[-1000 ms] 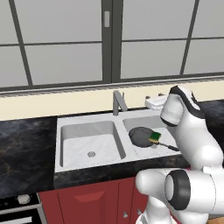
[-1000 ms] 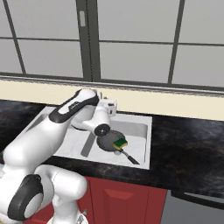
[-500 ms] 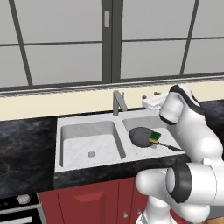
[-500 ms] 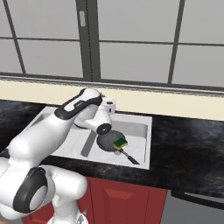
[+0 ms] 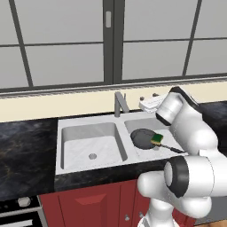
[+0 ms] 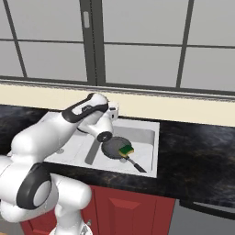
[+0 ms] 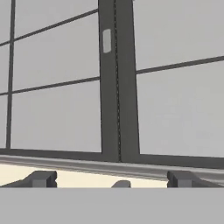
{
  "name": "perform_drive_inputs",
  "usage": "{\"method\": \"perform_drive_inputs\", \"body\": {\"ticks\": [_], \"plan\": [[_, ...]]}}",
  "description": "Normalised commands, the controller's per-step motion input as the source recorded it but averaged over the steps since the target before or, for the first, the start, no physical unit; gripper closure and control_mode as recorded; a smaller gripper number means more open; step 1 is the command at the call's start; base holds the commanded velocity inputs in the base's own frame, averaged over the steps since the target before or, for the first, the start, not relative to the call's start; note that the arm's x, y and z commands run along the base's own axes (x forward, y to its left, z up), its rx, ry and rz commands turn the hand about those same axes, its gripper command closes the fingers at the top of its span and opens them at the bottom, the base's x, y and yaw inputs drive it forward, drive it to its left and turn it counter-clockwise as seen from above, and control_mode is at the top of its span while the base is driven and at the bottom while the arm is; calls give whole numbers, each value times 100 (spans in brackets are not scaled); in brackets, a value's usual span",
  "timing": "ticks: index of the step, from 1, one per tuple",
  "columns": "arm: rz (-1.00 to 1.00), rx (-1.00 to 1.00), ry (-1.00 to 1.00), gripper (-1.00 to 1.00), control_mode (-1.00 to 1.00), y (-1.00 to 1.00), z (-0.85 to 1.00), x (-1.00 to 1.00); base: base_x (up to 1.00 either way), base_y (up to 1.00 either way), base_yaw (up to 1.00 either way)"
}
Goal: Pick the pan and sponge and place them into the sink. Then turn on the water.
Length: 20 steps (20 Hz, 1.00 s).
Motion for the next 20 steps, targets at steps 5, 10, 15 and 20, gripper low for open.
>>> {"method": "perform_drive_inputs", "body": {"ticks": [5,10,15,20], "plan": [[-1,1,0,-100,-100,-11,-10,37,0,0,0],[2,0,1,-100,-100,-20,-18,34,0,0,0],[11,1,-2,-100,-100,-16,-19,33,0,0,0],[15,2,-9,-100,-100,-1,-17,23,0,0,0]]}}
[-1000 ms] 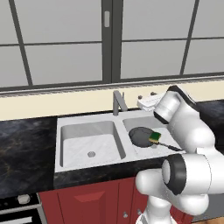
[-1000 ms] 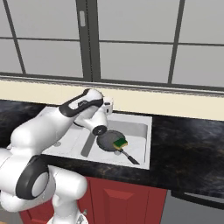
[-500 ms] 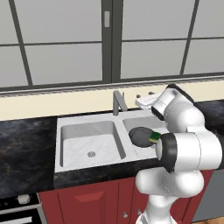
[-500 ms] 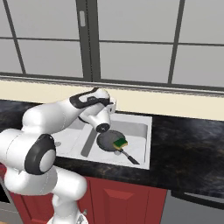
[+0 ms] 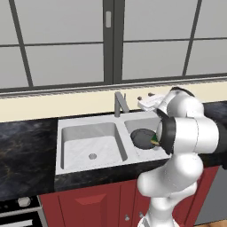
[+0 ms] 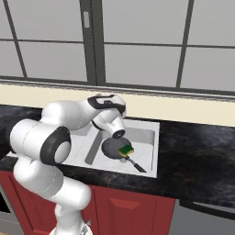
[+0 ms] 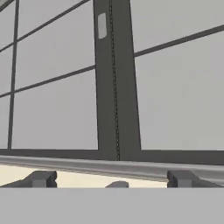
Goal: Pick the pan and sponge and place them into the sink. Then turn on the water.
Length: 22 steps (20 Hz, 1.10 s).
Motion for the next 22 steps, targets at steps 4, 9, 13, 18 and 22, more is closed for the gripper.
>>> {"method": "perform_drive_inputs", "body": {"ticks": [4,9,13,18,22], "plan": [[13,-1,-14,-100,-100,2,-18,11,0,0,0],[7,-6,-15,-100,-100,13,-7,5,0,0,0],[0,-8,-7,-100,-100,23,3,6,0,0,0],[-4,-12,2,-100,-100,5,26,5,0,0,0],[-6,-10,13,-100,-100,0,29,10,0,0,0]]}}
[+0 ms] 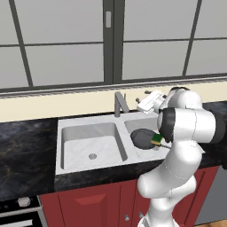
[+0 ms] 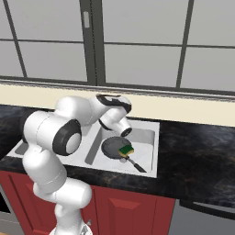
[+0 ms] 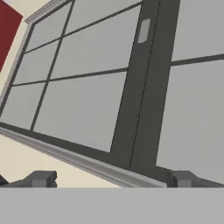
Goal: Pick the pan and sponge and place them into the sink. Then turn on the water.
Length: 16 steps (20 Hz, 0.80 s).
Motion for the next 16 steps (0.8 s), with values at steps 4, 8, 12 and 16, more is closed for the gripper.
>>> {"method": "perform_drive_inputs", "body": {"ticks": [4,8,12,16], "plan": [[-6,-5,17,-100,-100,21,11,16,0,0,0],[0,0,3,-100,-100,10,-8,24,0,0,0],[1,-3,7,-100,-100,3,-28,31,0,0,0],[0,-4,8,-100,-100,2,-48,33,0,0,0]]}}
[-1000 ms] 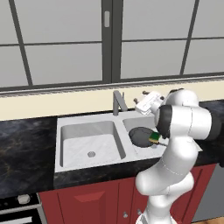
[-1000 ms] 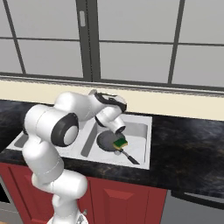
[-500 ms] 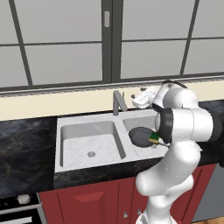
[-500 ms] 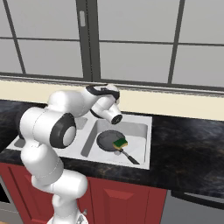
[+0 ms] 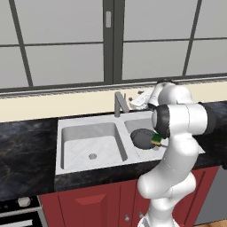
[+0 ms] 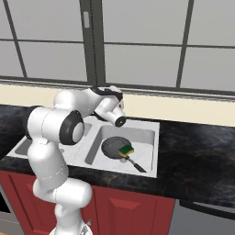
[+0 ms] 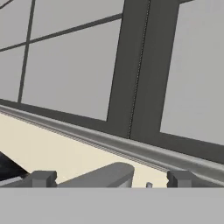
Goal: Pick the pan and sponge and place them into the sink. Then turn on the water.
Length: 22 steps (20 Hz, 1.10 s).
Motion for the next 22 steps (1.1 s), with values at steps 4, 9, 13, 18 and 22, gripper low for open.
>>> {"method": "perform_drive_inputs", "body": {"ticks": [4,9,13,18,22], "plan": [[0,0,3,-100,-100,-1,-24,34,0,0,0],[2,4,0,-100,-100,0,-12,31,0,0,0],[1,3,3,-100,-100,0,-14,33,0,0,0],[1,1,6,-100,-100,-1,-17,40,0,0,0],[1,0,6,-100,-100,0,-19,38,0,0,0]]}}
